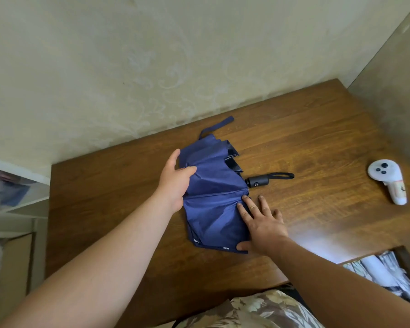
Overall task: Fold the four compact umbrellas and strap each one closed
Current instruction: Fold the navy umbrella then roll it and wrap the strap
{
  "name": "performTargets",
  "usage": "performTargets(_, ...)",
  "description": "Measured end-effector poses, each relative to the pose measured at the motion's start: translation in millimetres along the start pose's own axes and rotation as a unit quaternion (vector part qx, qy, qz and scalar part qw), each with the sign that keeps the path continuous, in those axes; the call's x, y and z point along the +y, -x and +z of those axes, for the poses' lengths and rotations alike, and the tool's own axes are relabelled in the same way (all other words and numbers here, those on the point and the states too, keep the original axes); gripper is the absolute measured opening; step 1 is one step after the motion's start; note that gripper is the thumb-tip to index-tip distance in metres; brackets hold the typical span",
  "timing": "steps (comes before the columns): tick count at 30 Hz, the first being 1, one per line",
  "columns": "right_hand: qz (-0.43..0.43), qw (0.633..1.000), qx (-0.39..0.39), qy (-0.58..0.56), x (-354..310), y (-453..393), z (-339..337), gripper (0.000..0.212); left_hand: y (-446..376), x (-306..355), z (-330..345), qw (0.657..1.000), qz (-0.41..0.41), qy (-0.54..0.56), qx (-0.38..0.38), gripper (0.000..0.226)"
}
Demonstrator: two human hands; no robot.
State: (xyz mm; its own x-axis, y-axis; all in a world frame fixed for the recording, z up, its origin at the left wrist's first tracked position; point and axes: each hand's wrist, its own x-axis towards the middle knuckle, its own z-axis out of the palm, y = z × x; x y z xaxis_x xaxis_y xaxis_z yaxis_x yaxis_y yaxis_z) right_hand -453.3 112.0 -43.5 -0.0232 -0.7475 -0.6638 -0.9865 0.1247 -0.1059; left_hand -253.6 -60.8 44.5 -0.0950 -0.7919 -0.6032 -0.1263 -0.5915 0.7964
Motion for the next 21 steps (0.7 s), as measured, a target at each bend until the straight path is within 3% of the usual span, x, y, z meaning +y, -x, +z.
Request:
performTargets(4, -0.03, 0.998, 0.041, -0.04, 5.1, 8.3, -4.8, 0.115, 5.4, 0.5, -10.1, 0.999, 0.036, -0.009, 0.034, 0.051)
performTargets(7, -0.012, 0.988, 0.13, -0.077, 13.4, 20.0, -21.6, 0.09, 12.3, 3.2, -12.4, 0.998, 0.047, -0.026, 0.034, 0.043)
performTargets(11, 0.014, 0.929, 0.327, -0.172, 19.8, 21.2, -61.7, 0.056, 22.2, 2.6, -12.4, 0.998, 0.056, -0.032, 0.024, 0.032)
performTargets(13, -0.018, 0.911, 0.34, -0.235, 13.6, 17.8, -84.9, 0.046, 25.9, 0.1, -13.1, 0.998, 0.058, -0.031, 0.023, 0.03)
performTargets(18, -0.061, 0.893, 0.281, -0.347, -20.8, 6.5, -125.0, 0.087, 38.2, -4.3, -16.3, 0.998, 0.061, -0.026, 0.02, 0.03)
performTargets(21, -0.087, 0.901, 0.272, -0.326, -36.1, 5.9, -134.0, 0.09, 45.0, -7.9, -19.5, 0.998, 0.053, -0.022, 0.013, 0.029)
